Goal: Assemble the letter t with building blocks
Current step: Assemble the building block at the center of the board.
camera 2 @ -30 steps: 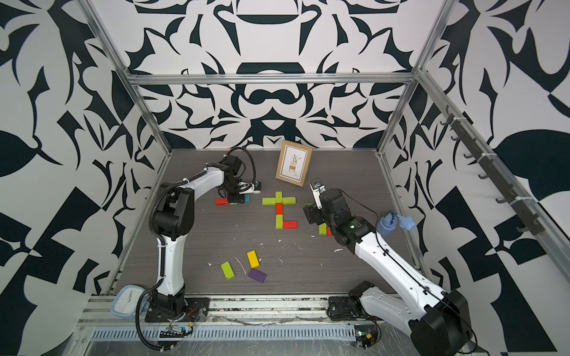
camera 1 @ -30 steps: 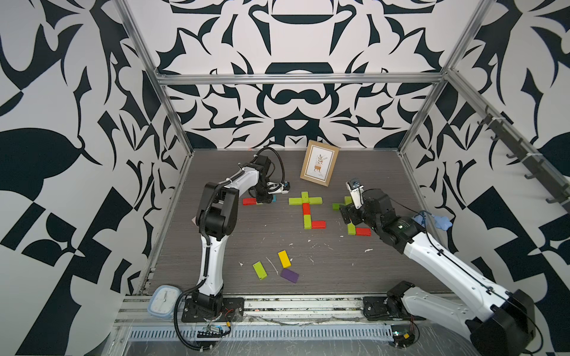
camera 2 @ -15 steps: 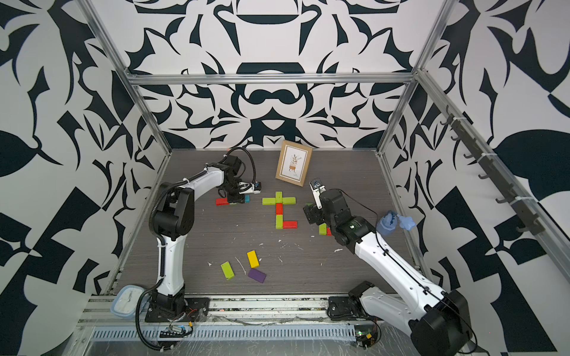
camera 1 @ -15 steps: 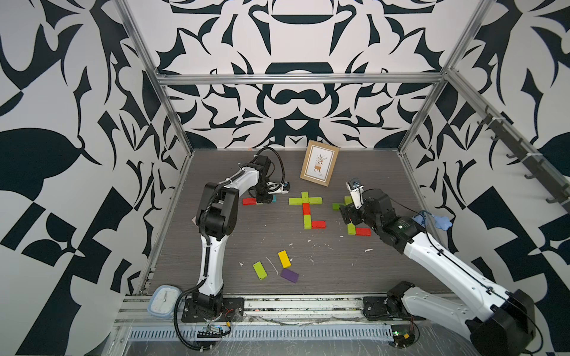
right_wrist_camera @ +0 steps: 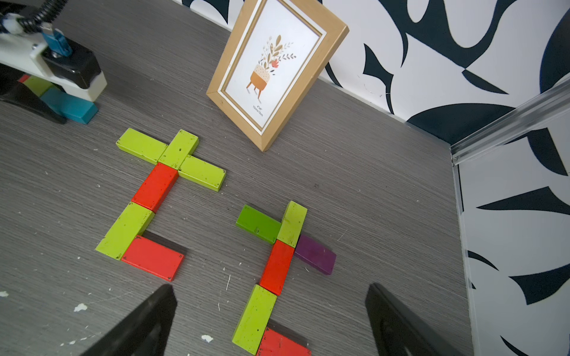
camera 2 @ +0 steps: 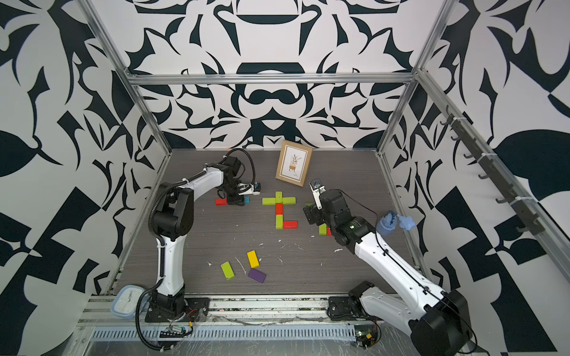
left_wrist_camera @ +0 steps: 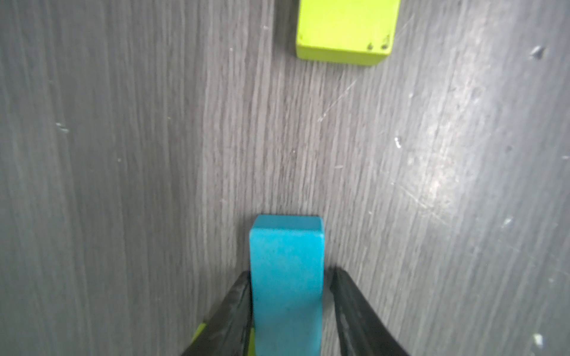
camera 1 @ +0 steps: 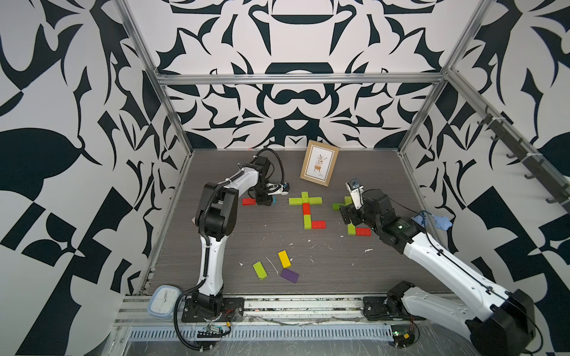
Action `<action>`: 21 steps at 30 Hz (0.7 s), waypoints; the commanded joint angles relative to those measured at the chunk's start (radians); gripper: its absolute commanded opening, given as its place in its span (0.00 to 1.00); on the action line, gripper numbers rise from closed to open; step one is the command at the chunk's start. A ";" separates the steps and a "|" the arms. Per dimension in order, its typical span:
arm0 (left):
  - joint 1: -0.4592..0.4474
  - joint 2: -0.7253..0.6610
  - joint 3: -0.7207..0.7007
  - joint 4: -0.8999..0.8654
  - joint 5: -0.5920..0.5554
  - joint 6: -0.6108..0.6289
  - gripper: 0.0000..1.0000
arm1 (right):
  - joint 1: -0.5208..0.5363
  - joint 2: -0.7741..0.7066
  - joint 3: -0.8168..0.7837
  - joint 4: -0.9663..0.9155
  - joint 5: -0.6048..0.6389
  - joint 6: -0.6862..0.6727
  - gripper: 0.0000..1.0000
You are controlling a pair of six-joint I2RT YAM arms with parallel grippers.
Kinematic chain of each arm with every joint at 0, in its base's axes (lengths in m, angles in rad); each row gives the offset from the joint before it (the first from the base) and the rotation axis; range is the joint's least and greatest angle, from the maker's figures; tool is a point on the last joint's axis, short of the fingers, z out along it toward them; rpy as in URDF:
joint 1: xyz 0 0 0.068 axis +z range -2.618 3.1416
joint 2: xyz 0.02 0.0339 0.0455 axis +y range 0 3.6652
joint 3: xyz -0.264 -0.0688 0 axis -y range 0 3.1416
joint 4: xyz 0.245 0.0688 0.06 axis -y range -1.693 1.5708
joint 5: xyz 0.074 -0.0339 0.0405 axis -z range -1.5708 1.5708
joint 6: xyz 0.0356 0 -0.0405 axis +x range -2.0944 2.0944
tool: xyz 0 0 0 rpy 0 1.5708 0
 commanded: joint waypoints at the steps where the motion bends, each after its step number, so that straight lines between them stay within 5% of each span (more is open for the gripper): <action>1: 0.003 0.008 -0.049 -0.075 -0.001 0.005 0.51 | -0.002 -0.025 -0.003 0.020 0.003 0.006 0.99; 10: -0.002 -0.024 -0.037 -0.007 0.019 -0.049 0.73 | -0.001 -0.017 -0.003 0.024 0.000 0.005 0.99; 21: -0.002 -0.101 0.026 0.038 0.046 -0.146 0.82 | -0.002 -0.016 -0.003 0.025 -0.004 0.007 0.99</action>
